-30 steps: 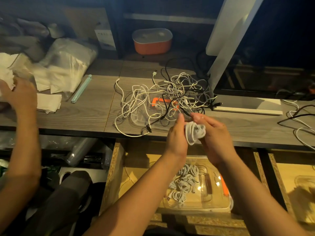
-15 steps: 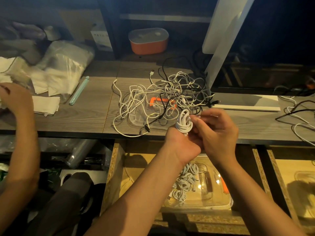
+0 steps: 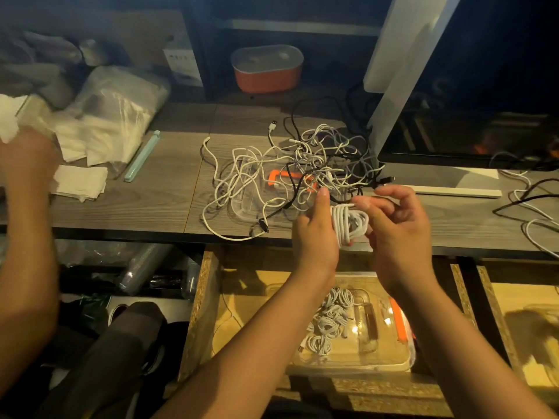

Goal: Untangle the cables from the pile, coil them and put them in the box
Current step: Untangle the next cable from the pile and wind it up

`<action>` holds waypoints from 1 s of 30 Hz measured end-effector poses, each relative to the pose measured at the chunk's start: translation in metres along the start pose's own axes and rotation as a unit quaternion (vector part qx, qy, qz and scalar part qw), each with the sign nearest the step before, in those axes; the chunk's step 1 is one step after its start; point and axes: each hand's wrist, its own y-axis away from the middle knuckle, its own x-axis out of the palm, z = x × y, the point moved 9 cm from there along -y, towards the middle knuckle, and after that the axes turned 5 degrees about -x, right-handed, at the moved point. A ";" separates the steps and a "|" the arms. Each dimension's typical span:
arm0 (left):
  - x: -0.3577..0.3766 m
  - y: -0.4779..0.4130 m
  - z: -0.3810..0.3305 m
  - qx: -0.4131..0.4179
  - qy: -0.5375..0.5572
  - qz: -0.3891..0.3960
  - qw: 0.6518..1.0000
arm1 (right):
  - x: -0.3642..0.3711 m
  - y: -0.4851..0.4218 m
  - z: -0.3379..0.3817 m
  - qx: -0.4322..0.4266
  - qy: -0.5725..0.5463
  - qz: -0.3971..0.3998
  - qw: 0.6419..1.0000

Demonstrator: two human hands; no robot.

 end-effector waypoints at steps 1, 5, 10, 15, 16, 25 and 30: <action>-0.001 0.002 -0.005 0.029 -0.042 -0.006 0.999 | 0.002 -0.001 0.002 0.007 -0.009 0.005 1.000; -0.013 0.007 -0.017 0.092 -0.120 -0.071 0.986 | 0.011 -0.001 0.004 0.032 -0.092 0.009 0.995; -0.031 0.001 -0.022 0.108 -0.044 -0.132 0.984 | 0.010 0.003 0.008 -0.017 0.059 0.003 0.998; -0.042 -0.004 -0.024 0.119 0.006 -0.174 0.977 | 0.022 0.012 0.000 -0.029 0.136 0.045 0.989; -0.044 -0.005 -0.024 0.126 0.008 -0.179 0.976 | 0.025 0.013 0.000 -0.040 0.159 0.059 0.985; -0.048 -0.001 -0.042 0.279 -0.028 -0.203 0.938 | 0.028 0.016 0.010 -0.198 0.335 0.064 0.919; -0.050 -0.002 -0.048 0.359 -0.062 -0.209 0.908 | 0.043 0.030 0.017 -0.329 0.468 0.076 0.817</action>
